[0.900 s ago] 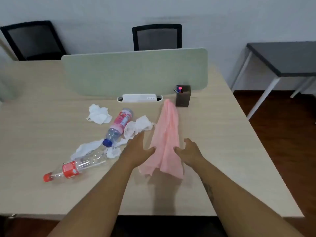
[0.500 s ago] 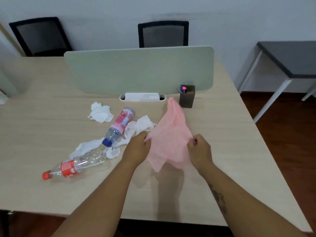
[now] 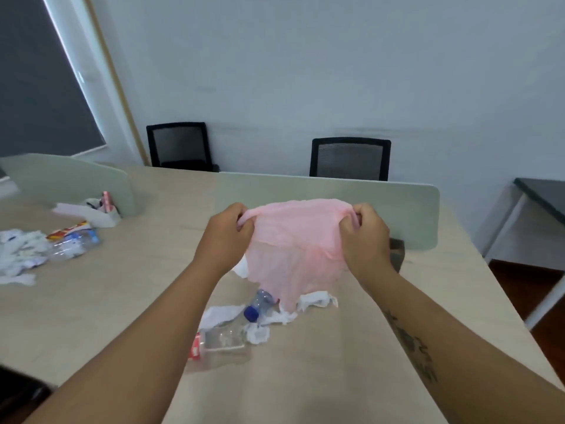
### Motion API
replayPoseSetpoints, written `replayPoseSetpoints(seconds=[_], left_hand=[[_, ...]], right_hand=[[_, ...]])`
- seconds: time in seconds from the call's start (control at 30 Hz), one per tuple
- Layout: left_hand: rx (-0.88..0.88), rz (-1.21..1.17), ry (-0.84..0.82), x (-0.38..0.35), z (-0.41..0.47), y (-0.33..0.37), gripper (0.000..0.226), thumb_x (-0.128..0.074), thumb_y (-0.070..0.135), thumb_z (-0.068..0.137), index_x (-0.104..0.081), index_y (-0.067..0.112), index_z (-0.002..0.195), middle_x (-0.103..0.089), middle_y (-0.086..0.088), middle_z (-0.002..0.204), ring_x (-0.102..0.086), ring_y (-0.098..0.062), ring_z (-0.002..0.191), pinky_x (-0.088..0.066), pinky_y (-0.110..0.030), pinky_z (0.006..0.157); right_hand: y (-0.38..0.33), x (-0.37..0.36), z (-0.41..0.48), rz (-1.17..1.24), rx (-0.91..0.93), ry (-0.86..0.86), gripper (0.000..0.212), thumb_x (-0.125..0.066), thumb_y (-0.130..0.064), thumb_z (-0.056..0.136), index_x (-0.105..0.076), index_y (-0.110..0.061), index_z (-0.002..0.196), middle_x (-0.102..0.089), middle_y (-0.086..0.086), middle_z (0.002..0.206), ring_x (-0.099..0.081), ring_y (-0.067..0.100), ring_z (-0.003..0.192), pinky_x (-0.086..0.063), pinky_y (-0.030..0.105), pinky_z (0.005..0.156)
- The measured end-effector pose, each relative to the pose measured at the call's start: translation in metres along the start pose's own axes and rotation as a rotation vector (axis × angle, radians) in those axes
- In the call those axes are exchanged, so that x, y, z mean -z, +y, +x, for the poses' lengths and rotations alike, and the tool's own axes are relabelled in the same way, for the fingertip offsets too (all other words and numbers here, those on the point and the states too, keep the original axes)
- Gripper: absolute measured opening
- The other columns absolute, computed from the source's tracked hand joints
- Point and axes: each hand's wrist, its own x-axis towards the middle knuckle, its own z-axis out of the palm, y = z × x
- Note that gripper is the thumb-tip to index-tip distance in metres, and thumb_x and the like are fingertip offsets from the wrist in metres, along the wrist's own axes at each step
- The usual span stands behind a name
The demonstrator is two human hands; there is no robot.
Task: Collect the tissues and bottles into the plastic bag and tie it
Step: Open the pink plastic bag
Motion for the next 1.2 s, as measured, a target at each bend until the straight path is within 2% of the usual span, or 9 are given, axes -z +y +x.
replayPoseSetpoints(seconds=[0.37, 0.5, 0.57, 0.7, 0.83, 0.9, 1.0, 1.1, 1.2], left_hand=[[0.066, 0.239, 0.105, 0.199, -0.016, -0.196, 0.013, -0.054, 0.018, 0.091, -0.053, 0.020, 0.078, -0.057, 0.002, 0.069, -0.053, -0.025, 0.068, -0.042, -0.036, 0.059], [0.168, 0.337, -0.048, 0.251, -0.019, -0.277, 0.017, -0.049, 0.035, 0.096, -0.058, 0.023, 0.103, -0.066, -0.002, 0.100, -0.060, -0.030, 0.096, -0.048, -0.039, 0.076], [0.064, 0.470, 0.045, 0.271, -0.023, -0.304, 0.052, -0.045, 0.055, 0.094, -0.056, 0.016, 0.126, -0.061, -0.005, 0.120, -0.054, -0.031, 0.112, -0.046, -0.043, 0.091], [-0.304, 0.657, -0.049, 0.278, -0.030, -0.334, 0.071, -0.046, 0.076, 0.077, -0.064, 0.020, 0.116, -0.063, 0.001, 0.107, -0.052, -0.028, 0.103, -0.043, -0.042, 0.086], [-0.388, 0.777, -0.164, 0.265, -0.022, -0.354, 0.033, -0.075, 0.043, 0.073, -0.070, 0.021, 0.097, -0.067, 0.001, 0.088, -0.060, -0.030, 0.088, -0.047, -0.040, 0.072], [-0.304, 0.682, -0.103, 0.264, -0.010, -0.357, 0.014, -0.070, 0.024, 0.080, -0.070, 0.018, 0.092, -0.068, -0.002, 0.084, -0.061, -0.033, 0.083, -0.046, -0.038, 0.067], [-0.093, 0.519, -0.068, 0.263, 0.014, -0.355, 0.020, -0.048, 0.029, 0.098, -0.063, 0.016, 0.099, -0.068, -0.004, 0.091, -0.060, -0.031, 0.087, -0.042, -0.035, 0.065], [-0.028, 0.430, -0.055, 0.264, 0.043, -0.351, 0.021, -0.045, 0.033, 0.100, -0.052, 0.015, 0.090, -0.065, -0.011, 0.088, -0.060, -0.035, 0.084, -0.037, -0.034, 0.060], [0.020, 0.353, -0.079, 0.262, 0.072, -0.344, 0.017, -0.046, 0.028, 0.099, -0.053, 0.014, 0.092, -0.065, -0.016, 0.090, -0.060, -0.038, 0.084, -0.044, -0.039, 0.064]], right_hand=[[-0.114, -0.231, -0.094, 0.114, 0.152, -0.172, 0.015, -0.047, -0.015, 0.095, -0.054, -0.011, 0.082, -0.054, 0.001, 0.077, -0.046, 0.009, 0.066, -0.038, 0.030, 0.058], [-0.135, -0.319, -0.137, 0.078, 0.075, -0.267, 0.013, -0.048, -0.011, 0.091, -0.053, -0.008, 0.079, -0.055, 0.006, 0.075, -0.044, 0.017, 0.065, -0.034, 0.034, 0.059], [-0.143, -0.353, -0.152, 0.083, -0.009, -0.317, 0.011, -0.049, -0.011, 0.089, -0.057, -0.007, 0.082, -0.056, 0.003, 0.076, -0.047, 0.021, 0.069, -0.037, 0.033, 0.061], [-0.158, -0.400, -0.166, 0.132, -0.132, -0.424, 0.012, -0.054, -0.013, 0.089, -0.065, -0.008, 0.090, -0.058, -0.003, 0.077, -0.052, 0.016, 0.071, -0.041, 0.026, 0.059], [-0.164, -0.428, -0.162, 0.110, -0.180, -0.529, 0.017, -0.056, -0.016, 0.090, -0.068, -0.010, 0.100, -0.066, 0.002, 0.093, -0.059, 0.016, 0.080, -0.045, 0.023, 0.062], [-0.166, -0.434, -0.153, 0.092, -0.211, -0.530, 0.017, -0.058, -0.021, 0.091, -0.068, -0.012, 0.101, -0.066, 0.001, 0.095, -0.060, 0.017, 0.083, -0.044, 0.022, 0.061], [-0.166, -0.437, -0.142, 0.245, -0.300, -0.573, 0.035, -0.066, -0.041, 0.089, -0.065, -0.017, 0.114, -0.065, -0.004, 0.103, -0.061, 0.011, 0.089, -0.044, 0.019, 0.064], [-0.158, -0.443, -0.149, 0.416, -0.290, -0.731, 0.089, -0.078, -0.062, 0.066, -0.046, -0.027, 0.141, -0.055, -0.007, 0.132, -0.057, 0.010, 0.116, -0.051, 0.027, 0.090], [-0.142, -0.460, -0.154, 0.218, -0.205, -0.708, 0.083, -0.082, -0.040, 0.068, -0.045, -0.024, 0.141, -0.054, -0.006, 0.132, -0.055, 0.014, 0.115, -0.049, 0.032, 0.094]])
